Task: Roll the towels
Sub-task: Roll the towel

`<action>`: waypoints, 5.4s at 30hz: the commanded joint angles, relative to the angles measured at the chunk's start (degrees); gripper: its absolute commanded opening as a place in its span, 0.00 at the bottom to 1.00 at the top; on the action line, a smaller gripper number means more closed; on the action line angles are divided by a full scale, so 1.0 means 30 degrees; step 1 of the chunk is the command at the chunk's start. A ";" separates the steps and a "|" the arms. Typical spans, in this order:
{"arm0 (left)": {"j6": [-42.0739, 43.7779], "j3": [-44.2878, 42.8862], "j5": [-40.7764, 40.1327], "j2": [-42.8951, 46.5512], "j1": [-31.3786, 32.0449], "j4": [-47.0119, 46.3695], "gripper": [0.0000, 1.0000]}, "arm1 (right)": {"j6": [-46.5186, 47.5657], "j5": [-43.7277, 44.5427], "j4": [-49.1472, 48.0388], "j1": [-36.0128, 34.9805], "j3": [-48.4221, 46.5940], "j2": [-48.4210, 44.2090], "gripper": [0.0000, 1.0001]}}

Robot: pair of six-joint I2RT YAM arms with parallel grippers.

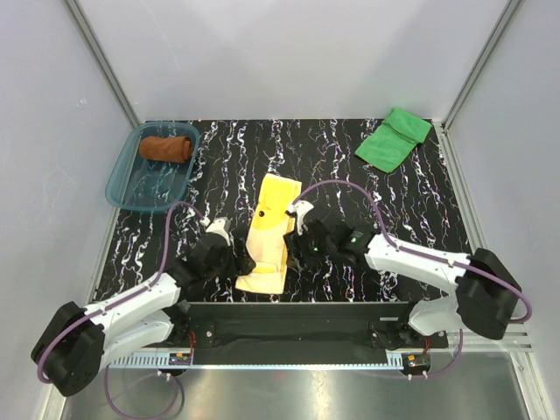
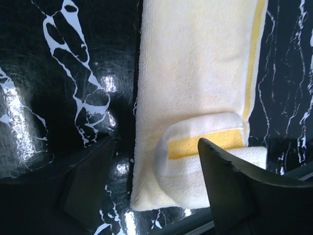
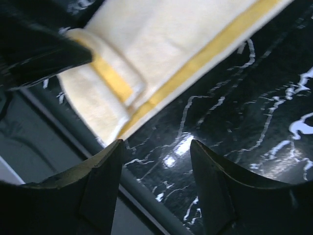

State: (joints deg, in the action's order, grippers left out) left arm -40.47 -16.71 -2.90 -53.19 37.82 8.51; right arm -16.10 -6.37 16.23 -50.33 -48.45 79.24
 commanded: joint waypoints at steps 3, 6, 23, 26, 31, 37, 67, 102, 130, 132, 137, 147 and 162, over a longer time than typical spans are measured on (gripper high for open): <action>0.0305 -0.0846 -0.0294 -0.0522 0.0078 -0.0934 0.86 | 0.0239 0.2007 -0.0985 -0.2616 -0.0024 -0.1686 0.64; 0.0568 -0.1401 -0.0614 -0.0698 0.0078 -0.0759 0.88 | 0.0385 0.2591 -0.1629 -0.4313 0.0065 -0.1485 0.65; 0.0072 -0.0671 0.0261 0.1850 -0.3965 0.1176 0.94 | 0.2874 0.6664 -0.2217 -0.8449 -0.2102 0.4140 0.68; -0.0016 -0.0524 0.0408 0.1997 -0.4053 0.1234 0.94 | 0.3283 0.6898 -0.2217 -0.8828 -0.2628 0.4638 0.76; 0.0013 -0.0553 0.0526 0.1880 -0.4082 0.1206 0.94 | 0.4016 0.8976 -0.1426 -1.0088 -0.3742 0.5810 0.78; -0.0016 -0.0524 0.0526 0.1968 -0.4141 0.1322 0.94 | 0.4194 1.0614 -0.1251 -1.0412 -0.4183 0.6954 0.78; -0.0017 -0.0290 0.0760 0.2319 -0.4258 0.1293 0.93 | 0.2789 1.0124 -0.4060 -1.0648 -0.1783 0.5753 0.73; -0.0279 -0.1080 0.1258 0.5276 -0.4287 0.3460 0.93 | -0.0080 0.1283 -0.1602 -0.7279 -0.3948 0.8244 0.07; 0.0481 0.0500 0.5535 0.9145 -0.4229 -0.0286 0.83 | -0.7259 -1.4654 -0.3645 0.1276 -0.4301 1.0321 0.06; 0.0627 0.0735 0.5652 0.9350 -0.4229 -0.0638 0.83 | -0.8107 -1.5363 -0.4525 0.1451 -0.4097 1.0936 0.06; 0.0570 0.1905 0.6735 0.9322 -0.4199 -0.2746 0.84 | -0.9426 -1.6538 -0.6961 0.1745 -0.3393 1.1525 0.06; 0.0480 0.2260 0.8787 1.1517 -0.3409 -0.4626 0.74 | -1.0953 -1.7856 -0.7843 0.2918 -0.3507 1.2430 0.07; 0.0305 0.4397 0.8993 0.8681 -0.2648 -0.8255 0.67 | -1.1305 -1.9321 -0.7668 0.3416 -0.4153 1.3049 0.08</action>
State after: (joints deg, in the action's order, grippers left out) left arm -40.16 -3.84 23.77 -25.45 29.23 -9.13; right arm -49.41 -61.87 -6.22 -40.80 -58.87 118.37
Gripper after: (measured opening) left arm 0.670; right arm 0.099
